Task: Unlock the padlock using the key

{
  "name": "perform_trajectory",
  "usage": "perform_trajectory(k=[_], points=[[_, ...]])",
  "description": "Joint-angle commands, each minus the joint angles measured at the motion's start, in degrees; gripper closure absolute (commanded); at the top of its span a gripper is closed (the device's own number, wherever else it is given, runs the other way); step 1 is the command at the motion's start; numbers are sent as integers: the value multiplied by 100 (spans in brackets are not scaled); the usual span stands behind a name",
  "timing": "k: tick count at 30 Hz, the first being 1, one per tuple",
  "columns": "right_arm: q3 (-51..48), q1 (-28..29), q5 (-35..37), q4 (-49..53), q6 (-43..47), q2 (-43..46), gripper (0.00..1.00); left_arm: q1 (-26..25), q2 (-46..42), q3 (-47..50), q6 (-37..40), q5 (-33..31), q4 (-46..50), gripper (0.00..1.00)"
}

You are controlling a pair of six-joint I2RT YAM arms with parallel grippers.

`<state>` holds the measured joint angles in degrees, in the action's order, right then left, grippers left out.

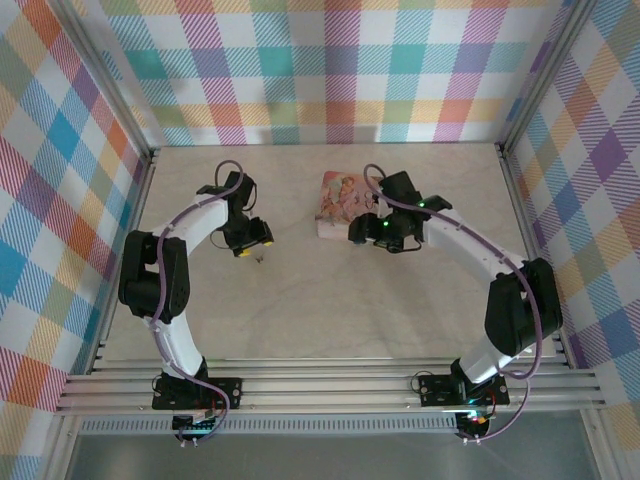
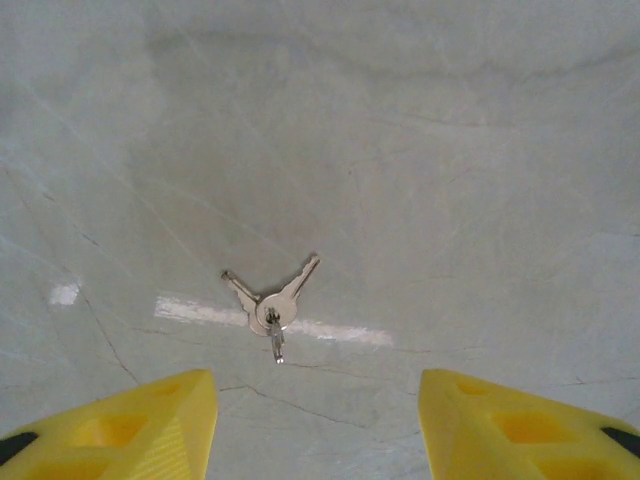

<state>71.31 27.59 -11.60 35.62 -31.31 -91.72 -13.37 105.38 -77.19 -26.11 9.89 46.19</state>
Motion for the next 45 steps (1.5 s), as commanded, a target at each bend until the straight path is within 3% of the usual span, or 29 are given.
perform_trajectory(k=[1,7,18,33,45], points=[[204,66,-20,-47,-106,-267,33,-17,119,81,-26,136,-22,46],[340,115,-18,1,-10,-382,33,-37,324,58,9,8,-101,53],[270,115,-9,-26,53,-383,33,-218,456,313,-11,-446,-180,54],[300,115,91,232,385,-217,33,-289,360,1087,117,-686,-1033,64],[317,115,-97,198,398,-145,33,-316,349,755,189,-759,-992,74]])
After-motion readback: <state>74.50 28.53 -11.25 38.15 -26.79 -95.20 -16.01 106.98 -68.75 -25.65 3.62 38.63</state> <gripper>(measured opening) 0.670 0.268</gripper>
